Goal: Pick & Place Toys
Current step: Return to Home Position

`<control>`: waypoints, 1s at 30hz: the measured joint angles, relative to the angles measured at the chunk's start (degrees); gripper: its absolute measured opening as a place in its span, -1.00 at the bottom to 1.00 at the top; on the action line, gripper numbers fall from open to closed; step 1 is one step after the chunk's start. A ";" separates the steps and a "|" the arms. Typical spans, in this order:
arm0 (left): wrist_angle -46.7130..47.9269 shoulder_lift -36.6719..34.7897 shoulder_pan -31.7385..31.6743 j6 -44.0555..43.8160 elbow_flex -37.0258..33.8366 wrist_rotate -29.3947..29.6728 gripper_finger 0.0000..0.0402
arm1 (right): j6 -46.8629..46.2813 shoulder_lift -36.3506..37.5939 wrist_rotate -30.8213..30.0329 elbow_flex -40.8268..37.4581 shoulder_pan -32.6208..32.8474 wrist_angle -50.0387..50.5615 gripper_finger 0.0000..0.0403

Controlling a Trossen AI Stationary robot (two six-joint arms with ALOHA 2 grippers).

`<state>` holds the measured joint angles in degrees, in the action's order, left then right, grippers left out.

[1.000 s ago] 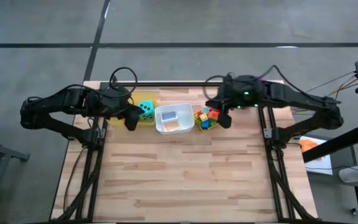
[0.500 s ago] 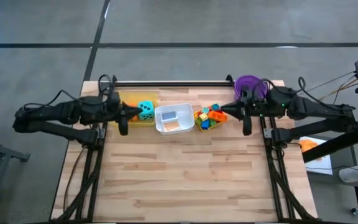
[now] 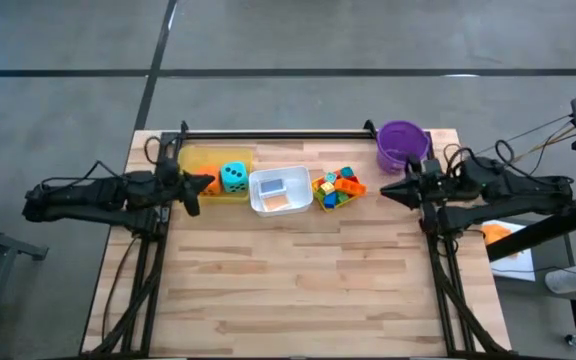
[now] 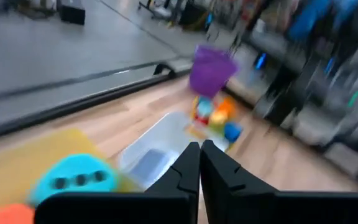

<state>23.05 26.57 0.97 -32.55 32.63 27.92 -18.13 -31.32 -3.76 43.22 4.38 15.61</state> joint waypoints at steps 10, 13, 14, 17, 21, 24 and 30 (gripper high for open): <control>-5.19 0.42 0.11 8.17 -8.93 1.77 -0.94 | -0.57 10.86 17.24 -13.59 0.02 -12.26 -0.86; -12.53 0.34 0.11 8.87 -13.36 1.72 -0.94 | -1.20 12.72 17.97 -19.15 0.00 -18.61 -0.86; -14.82 0.17 0.11 9.46 -14.64 1.65 -0.94 | -1.62 13.11 17.49 -20.83 -0.04 -19.93 -0.86; -19.52 -0.47 0.11 11.82 -17.03 -0.50 -0.94 | -1.58 13.31 17.96 -25.80 0.02 -25.03 -0.86; -19.47 -1.81 0.09 11.99 -18.82 -2.78 -0.94 | -0.95 13.36 20.79 -31.23 -0.04 -33.06 -0.86; -20.76 -3.18 0.09 11.93 -20.98 -4.92 -0.94 | -0.50 13.34 23.61 -34.98 0.02 -38.57 -0.86; -23.21 -7.01 0.10 12.84 -26.03 -13.34 -0.94 | 0.59 13.68 28.55 -40.76 0.01 -43.99 -0.86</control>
<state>-0.15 19.56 1.07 -19.71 6.60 14.58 -17.54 -17.64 24.80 2.46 4.39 -28.38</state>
